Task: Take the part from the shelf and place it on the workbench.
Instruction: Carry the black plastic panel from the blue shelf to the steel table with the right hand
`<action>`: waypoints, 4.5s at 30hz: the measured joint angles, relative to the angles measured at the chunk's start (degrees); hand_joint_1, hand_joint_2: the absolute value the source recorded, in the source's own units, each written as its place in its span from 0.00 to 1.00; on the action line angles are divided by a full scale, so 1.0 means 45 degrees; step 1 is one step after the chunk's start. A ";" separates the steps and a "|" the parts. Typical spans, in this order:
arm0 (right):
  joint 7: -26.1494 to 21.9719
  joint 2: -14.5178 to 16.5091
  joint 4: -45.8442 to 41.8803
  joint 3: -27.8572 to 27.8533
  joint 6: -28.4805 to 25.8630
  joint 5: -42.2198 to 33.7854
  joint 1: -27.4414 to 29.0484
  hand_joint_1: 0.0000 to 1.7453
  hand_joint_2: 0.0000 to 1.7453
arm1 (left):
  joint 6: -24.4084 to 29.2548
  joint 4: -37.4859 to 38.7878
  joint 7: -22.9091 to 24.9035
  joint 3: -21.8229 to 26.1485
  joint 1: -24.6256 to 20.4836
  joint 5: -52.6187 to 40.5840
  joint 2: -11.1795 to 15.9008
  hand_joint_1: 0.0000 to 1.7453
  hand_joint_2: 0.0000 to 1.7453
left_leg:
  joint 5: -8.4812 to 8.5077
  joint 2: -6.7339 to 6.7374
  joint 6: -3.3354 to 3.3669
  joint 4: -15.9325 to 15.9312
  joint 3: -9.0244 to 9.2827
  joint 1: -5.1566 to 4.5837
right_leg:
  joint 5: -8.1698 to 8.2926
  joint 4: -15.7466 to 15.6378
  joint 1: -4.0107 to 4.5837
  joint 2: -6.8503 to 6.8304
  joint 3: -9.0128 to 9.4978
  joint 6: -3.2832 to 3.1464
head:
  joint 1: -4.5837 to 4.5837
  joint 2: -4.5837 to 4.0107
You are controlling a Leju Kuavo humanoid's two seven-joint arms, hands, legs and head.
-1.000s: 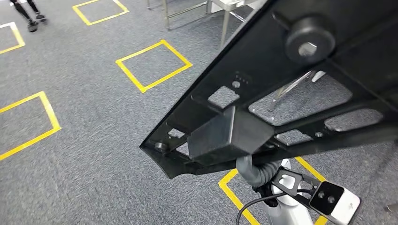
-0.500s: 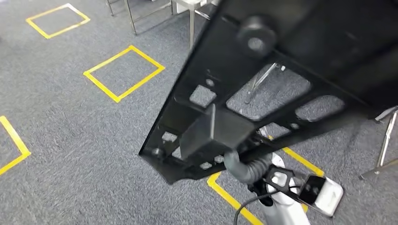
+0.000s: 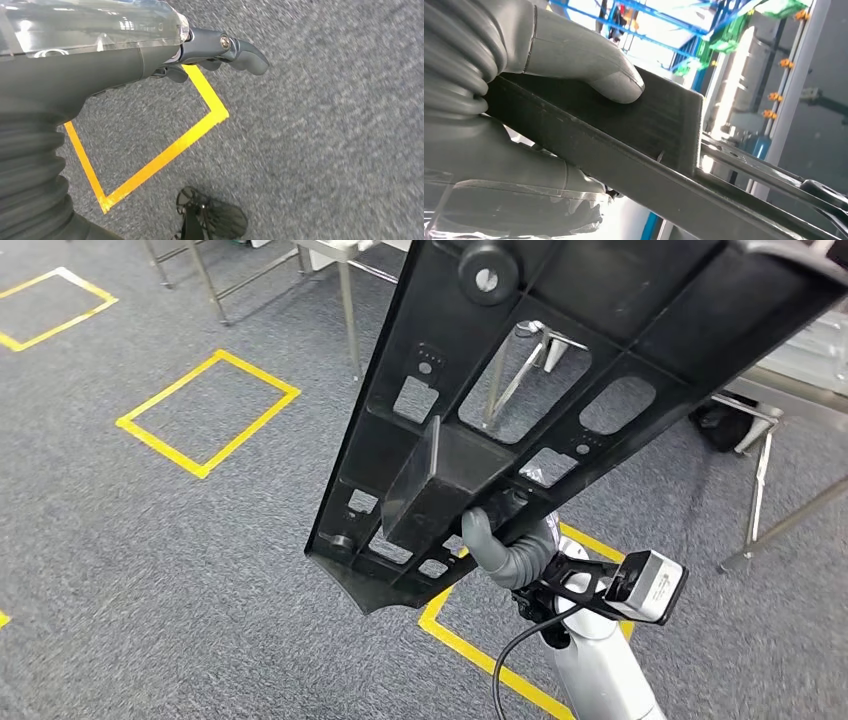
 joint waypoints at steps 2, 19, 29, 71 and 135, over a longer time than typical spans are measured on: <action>-0.0039 -0.0032 0.0040 -0.0035 0.0018 -0.0044 -0.0007 1.00 1.00 | -0.0023 0.0000 -0.0005 -0.0010 -0.0029 -0.0030 -0.0005 0.00 1.00 | -0.0247 -0.0270 -0.0112 0.0287 -0.0042 0.0013 | 0.0086 -0.0206 -0.0107 0.0246 0.0139 -0.0119 | 0.0001 0.0001; -0.0091 -0.0175 -0.0220 -0.0042 0.0127 -0.0073 0.0288 1.00 1.00 | -0.0342 0.0000 0.0103 -0.0098 0.0008 -0.0158 0.0013 0.00 1.00 | 0.0297 -0.1255 0.0336 -0.0015 -0.0249 0.0158 | -0.0923 0.1550 -0.0227 0.1027 -0.0616 0.0489 | 0.0001 0.0002; -0.0031 -0.0248 -0.0245 -0.0014 0.0092 -0.0107 0.0184 1.00 1.00 | -0.0869 0.0000 -0.0050 -0.0091 0.0018 0.0109 0.0010 0.00 1.00 | -0.0008 -0.0019 0.0155 -0.0045 0.0066 -0.0019 | 0.0029 0.0011 0.0046 -0.0224 -0.0023 0.0097 | 0.0000 0.0001; -0.0199 -0.0431 -0.0398 0.0028 -0.0101 -0.0059 0.0361 1.00 1.00 | -0.1598 0.0000 -0.0078 -0.0069 0.0065 0.0001 0.0192 0.00 1.00 | 0.0184 -0.1047 -0.0207 0.1812 -0.1449 0.0098 | -0.0364 -0.0256 -0.0211 0.0789 0.0762 -0.0122 | 0.0000 0.0001; -0.0334 -0.0358 -0.0343 -0.0120 0.0049 -0.0063 0.0607 1.00 1.00 | -0.1586 0.0000 -0.0211 -0.0078 0.0124 -0.0051 0.0238 0.00 1.00 | 0.0750 -0.1122 0.0080 0.0417 -0.1215 -0.0029 | -0.1108 -0.0139 -0.0122 0.0662 0.1405 -0.0016 | -0.0002 0.0000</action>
